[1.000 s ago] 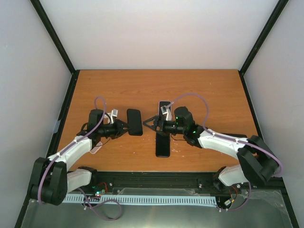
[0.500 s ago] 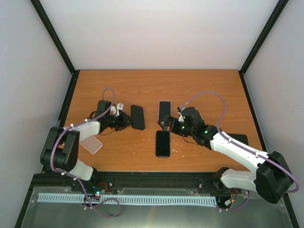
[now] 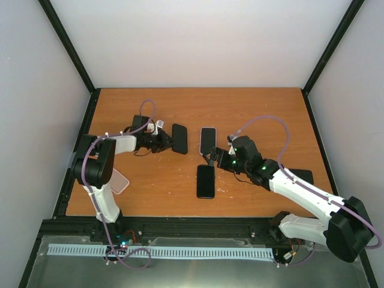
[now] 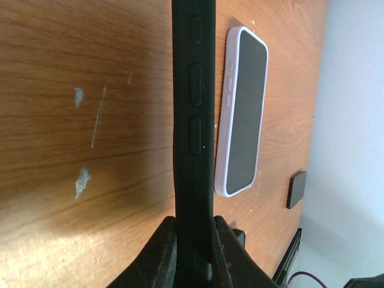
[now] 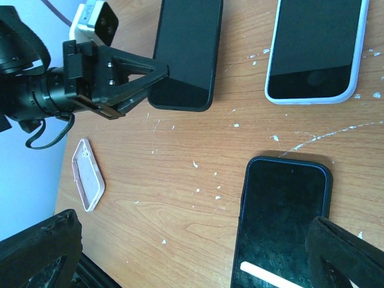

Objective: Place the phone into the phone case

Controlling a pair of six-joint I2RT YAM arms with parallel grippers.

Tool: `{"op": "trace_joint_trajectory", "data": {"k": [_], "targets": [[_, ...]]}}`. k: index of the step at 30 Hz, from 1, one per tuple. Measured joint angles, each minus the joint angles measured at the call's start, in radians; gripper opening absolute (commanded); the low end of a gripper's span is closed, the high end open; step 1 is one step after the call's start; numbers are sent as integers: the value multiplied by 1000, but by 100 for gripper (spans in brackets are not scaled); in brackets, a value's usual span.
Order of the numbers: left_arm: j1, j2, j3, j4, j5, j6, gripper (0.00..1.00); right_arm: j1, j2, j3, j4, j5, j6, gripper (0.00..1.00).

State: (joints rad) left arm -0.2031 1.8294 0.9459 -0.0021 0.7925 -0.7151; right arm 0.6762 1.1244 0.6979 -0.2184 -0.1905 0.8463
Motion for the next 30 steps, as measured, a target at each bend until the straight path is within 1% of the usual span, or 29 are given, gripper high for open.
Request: {"op": "trace_joint_trajectory", "data": {"k": [3, 5, 10, 11, 16, 17, 19, 21, 24, 27, 30], "targets": [[0, 40, 23, -1, 10, 5, 13, -1, -8, -2, 0, 3, 0, 100], [0, 62, 33, 0, 13, 7, 20, -1, -11, -7, 1, 5, 0, 100], [0, 80, 35, -14, -1, 24, 57, -2, -12, -13, -5, 15, 0, 100], [0, 79, 39, -23, -12, 28, 63, -2, -12, -13, -8, 18, 0, 100], [0, 45, 52, -119, -104, 42, 84, -2, -13, -13, -27, 25, 0, 100], [0, 29, 53, -142, -124, 45, 87, -2, -14, -13, -26, 26, 0, 100], [0, -8, 58, -199, -185, 42, 89, -2, -16, -13, -25, 26, 0, 100], [0, -47, 60, -249, -245, 40, 90, -3, -16, -13, -26, 26, 0, 100], [1, -114, 59, -325, -341, 16, 85, -3, -14, -13, -26, 26, 0, 100], [4, -187, 53, -390, -443, -32, 84, -3, -10, -13, -26, 26, 0, 100], [9, -260, 30, -437, -531, -79, 75, -3, -5, -13, -26, 26, 0, 100]]}}
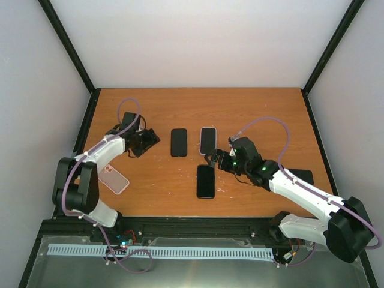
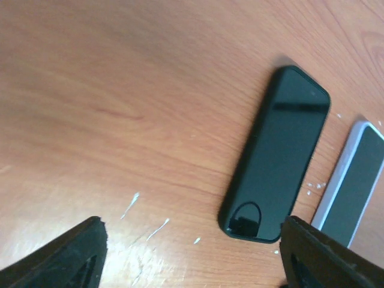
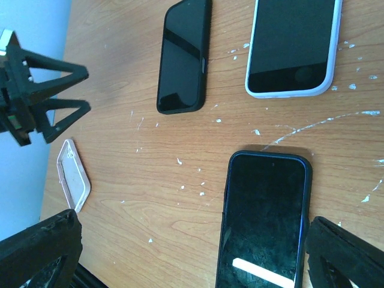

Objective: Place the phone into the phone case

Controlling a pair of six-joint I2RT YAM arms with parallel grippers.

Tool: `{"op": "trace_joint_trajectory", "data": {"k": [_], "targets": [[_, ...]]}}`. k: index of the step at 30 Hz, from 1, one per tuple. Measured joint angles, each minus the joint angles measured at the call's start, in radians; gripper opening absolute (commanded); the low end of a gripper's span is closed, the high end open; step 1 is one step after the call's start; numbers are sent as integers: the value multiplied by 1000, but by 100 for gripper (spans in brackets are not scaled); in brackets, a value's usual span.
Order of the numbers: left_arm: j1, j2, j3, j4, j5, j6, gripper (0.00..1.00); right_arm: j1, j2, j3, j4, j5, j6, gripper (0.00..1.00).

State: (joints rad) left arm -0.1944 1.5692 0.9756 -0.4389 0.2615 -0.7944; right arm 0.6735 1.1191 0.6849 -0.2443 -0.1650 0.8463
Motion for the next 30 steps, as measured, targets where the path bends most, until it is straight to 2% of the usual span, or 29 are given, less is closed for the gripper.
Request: {"op": "trace_joint_trajectory", "data": {"k": [5, 11, 20, 30], "targets": [[8, -118, -64, -71, -121, -74, 65, -1, 0, 0, -1, 0, 1, 100], [51, -234, -149, -150, -232, -166, 68, -3, 0, 0, -7, 2, 6, 100], [195, -389, -358, -190, -254, -229, 71, -6, 8, -3, -7, 14, 11, 100], [210, -372, -384, -216, -276, -265, 66, -6, 24, -4, -7, 12, 33, 100]]}}
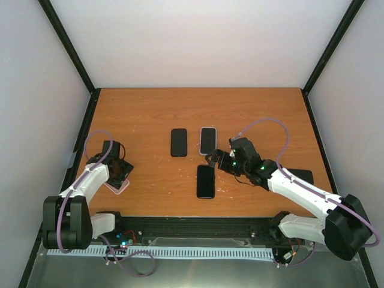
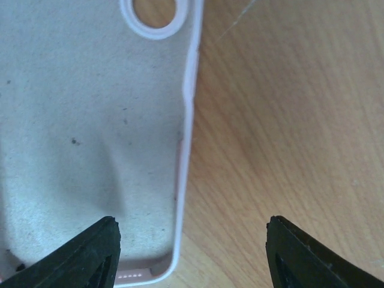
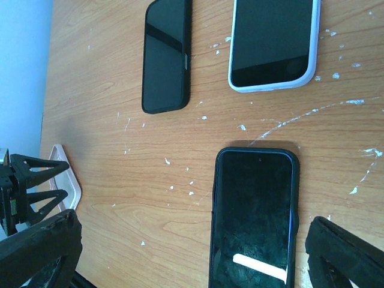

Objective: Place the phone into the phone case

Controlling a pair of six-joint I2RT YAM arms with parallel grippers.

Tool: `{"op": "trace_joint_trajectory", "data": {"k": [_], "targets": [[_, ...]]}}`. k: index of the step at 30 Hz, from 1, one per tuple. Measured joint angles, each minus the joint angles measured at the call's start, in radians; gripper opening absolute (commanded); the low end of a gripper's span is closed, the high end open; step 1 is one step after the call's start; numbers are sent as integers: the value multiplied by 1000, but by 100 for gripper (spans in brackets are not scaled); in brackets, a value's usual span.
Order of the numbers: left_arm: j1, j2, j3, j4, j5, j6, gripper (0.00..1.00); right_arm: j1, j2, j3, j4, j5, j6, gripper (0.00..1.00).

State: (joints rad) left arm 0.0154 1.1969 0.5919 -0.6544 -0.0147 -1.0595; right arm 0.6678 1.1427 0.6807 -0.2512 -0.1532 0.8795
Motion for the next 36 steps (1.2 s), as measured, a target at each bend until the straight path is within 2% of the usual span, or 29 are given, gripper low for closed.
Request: {"op": "trace_joint_trajectory", "data": {"k": [4, 10, 16, 18, 19, 27, 32, 36], "targets": [[0, 4, -27, 0, -4, -16, 62, 0, 0, -3, 0, 0, 0, 100], [0, 39, -27, 7, -17, -30, 46, 0, -1, -3, -4, 4, 0, 100], [1, 77, -13, 29, -22, -23, 22, 0, -10, -15, -8, 9, 0, 100], [2, 82, -14, 46, -16, -15, 5, -1, -13, -16, -13, 13, 0, 100], [2, 84, -15, 57, -10, -10, 1, -1, -15, -16, -15, 15, 0, 100], [17, 51, -50, 102, 65, 133, 0, -53, -23, 18, -111, 45, -16, 100], [-43, -24, -80, 167, 214, 195, 0, -189, -7, 103, -207, 66, -19, 100], [-156, -50, -80, 214, 274, 208, 0, -347, 21, 139, -285, 100, -6, 100]]}}
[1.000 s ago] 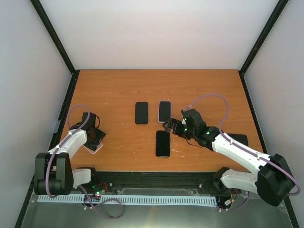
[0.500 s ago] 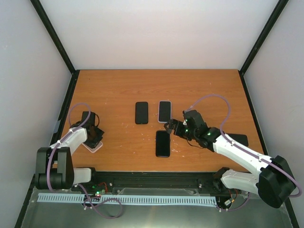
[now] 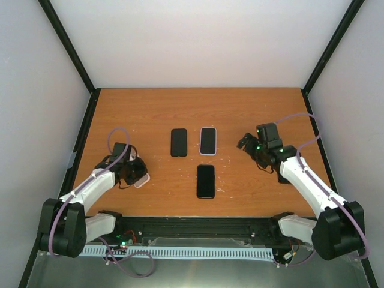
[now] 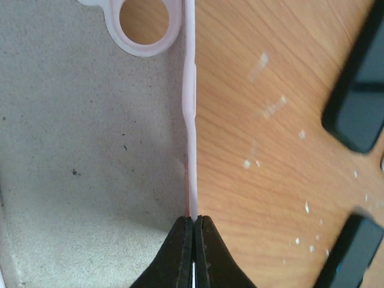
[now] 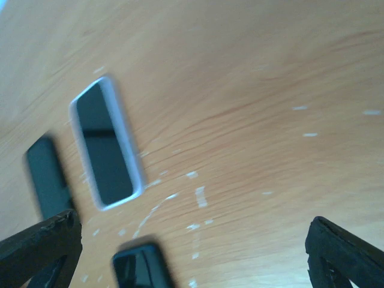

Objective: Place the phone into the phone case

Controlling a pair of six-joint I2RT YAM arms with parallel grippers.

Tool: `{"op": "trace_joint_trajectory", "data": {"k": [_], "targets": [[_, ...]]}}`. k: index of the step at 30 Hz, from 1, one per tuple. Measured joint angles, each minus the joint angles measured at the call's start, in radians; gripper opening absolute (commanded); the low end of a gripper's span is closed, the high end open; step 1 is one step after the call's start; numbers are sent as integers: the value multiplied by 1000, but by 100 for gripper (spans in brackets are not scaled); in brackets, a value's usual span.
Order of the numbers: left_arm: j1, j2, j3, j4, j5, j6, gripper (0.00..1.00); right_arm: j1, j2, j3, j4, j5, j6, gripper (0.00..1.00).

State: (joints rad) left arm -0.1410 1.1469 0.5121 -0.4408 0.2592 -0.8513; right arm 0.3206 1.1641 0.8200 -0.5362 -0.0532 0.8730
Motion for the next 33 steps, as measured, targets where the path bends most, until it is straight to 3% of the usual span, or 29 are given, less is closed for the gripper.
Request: {"op": "trace_joint_trajectory", "data": {"k": [8, 16, 23, 33], "targets": [[-207, 39, 15, 21, 32, 5, 0, -330, 129, 45, -180, 136, 79, 100], [-409, 138, 114, 31, 21, 6, 0, -578, 203, 3, -159, 177, 79, 100], [-561, 244, 184, 42, 4, 7, 0, -650, 280, 2, -141, 177, 87, 100], [-610, 283, 199, 46, 2, 9, 2, -699, 326, -36, -101, 148, 104, 100]]}}
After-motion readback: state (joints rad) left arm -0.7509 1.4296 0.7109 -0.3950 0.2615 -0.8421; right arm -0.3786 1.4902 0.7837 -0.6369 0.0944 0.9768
